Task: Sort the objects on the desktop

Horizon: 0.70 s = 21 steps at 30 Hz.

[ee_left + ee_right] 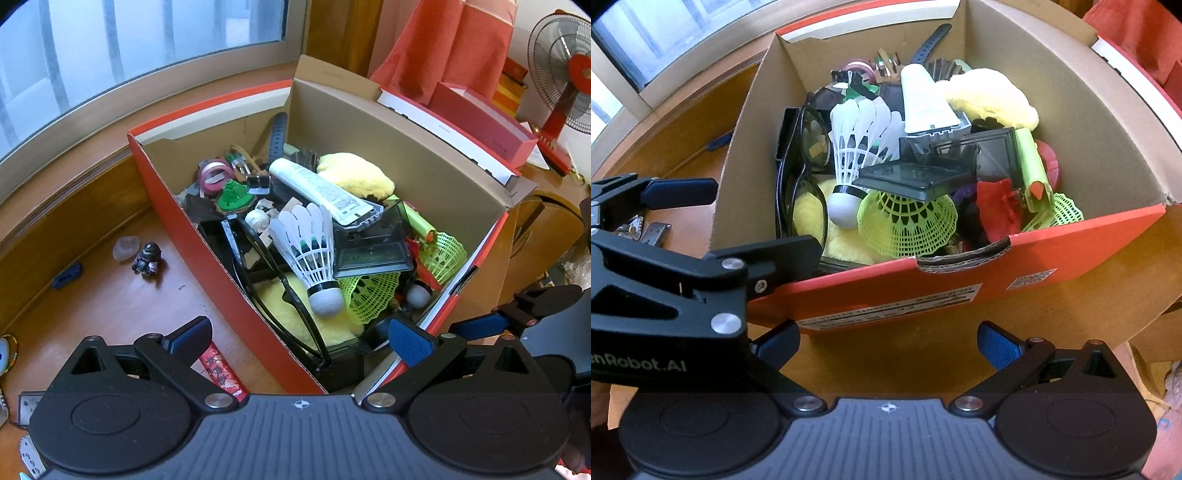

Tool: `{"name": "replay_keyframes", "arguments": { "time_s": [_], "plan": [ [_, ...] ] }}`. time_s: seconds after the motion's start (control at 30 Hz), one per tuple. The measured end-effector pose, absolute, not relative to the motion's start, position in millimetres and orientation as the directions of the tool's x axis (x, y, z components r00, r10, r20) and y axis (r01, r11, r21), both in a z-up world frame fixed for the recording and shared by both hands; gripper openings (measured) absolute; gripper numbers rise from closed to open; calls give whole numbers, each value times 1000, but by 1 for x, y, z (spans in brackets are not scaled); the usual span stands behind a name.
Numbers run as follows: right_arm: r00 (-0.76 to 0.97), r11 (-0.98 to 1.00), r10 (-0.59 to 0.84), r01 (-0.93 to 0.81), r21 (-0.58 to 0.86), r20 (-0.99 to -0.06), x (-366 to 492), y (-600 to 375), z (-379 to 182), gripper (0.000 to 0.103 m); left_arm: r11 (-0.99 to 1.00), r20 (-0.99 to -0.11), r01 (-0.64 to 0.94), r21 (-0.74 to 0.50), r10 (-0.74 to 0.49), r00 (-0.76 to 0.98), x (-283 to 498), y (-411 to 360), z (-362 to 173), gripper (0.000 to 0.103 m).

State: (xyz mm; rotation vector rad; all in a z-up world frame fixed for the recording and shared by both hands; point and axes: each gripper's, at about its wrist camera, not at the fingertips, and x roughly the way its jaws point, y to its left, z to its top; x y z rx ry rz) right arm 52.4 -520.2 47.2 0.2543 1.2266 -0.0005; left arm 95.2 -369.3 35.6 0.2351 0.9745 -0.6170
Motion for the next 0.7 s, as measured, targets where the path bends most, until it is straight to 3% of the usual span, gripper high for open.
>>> {"name": "replay_keyframes", "arguments": {
  "time_s": [0.7],
  "plan": [
    [339,970,137,142,195,-931,49,-520,51,103,804,-822,590,-75,-385,420,92,-370,38,103]
  ]
}}
